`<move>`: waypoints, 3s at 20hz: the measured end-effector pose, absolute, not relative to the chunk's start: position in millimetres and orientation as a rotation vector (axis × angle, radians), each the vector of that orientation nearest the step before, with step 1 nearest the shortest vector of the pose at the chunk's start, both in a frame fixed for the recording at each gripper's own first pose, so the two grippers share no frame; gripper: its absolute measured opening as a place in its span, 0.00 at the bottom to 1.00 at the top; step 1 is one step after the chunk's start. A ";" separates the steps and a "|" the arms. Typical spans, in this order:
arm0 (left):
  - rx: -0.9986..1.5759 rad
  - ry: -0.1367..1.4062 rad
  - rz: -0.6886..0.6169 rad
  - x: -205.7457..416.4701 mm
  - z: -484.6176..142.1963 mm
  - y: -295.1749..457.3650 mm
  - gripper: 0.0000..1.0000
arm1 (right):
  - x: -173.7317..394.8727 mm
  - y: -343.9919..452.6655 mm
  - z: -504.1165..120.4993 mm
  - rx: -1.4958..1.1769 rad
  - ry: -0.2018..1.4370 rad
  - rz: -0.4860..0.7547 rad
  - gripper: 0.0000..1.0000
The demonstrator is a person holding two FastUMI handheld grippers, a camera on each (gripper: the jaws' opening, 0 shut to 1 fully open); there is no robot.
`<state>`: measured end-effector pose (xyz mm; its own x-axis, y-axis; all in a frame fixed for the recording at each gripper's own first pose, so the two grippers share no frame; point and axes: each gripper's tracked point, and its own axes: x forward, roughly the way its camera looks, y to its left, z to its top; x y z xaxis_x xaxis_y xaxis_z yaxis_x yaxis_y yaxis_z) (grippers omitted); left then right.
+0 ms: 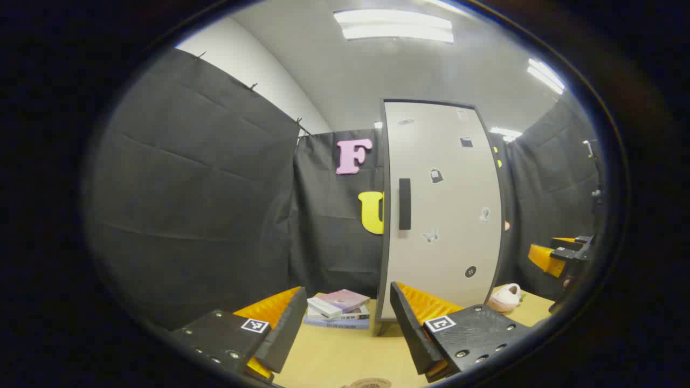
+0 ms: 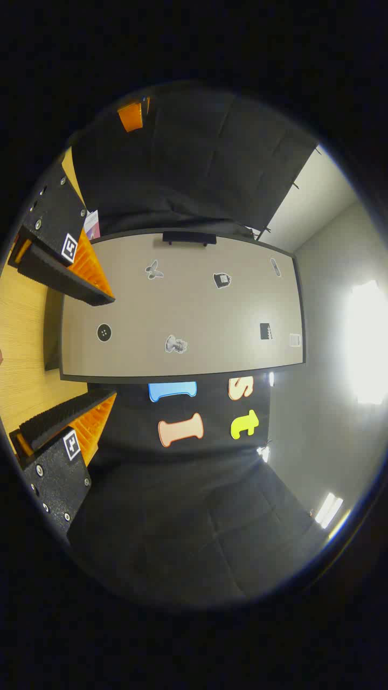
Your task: Open the cabinet door with the right hand, grasp the bottle in the cabinet with the left hand and place it on the coaster, then close the cabinet door with the right hand.
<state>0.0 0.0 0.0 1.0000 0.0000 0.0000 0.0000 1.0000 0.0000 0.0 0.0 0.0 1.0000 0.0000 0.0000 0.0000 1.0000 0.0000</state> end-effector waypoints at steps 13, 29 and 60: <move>0.017 -0.011 -0.039 11.9 -4.2 -11.7 0.88 | -8.5 -7.7 -3.1 -0.011 0.013 -0.033 0.96; 0.042 -0.023 0.032 -11.6 4.4 25.8 0.89 | 28.8 48.3 40.7 0.056 -0.013 0.078 0.96; 0.039 0.014 0.268 -38.8 -12.3 163.4 0.88 | 196.0 255.4 92.7 0.021 0.025 0.261 0.77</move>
<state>-38.8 163.4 -12.3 0.9641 0.2655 -0.0091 -0.2649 0.9634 0.0402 196.0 255.4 92.7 0.9659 0.2578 -0.0217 -0.2573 0.9660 0.0244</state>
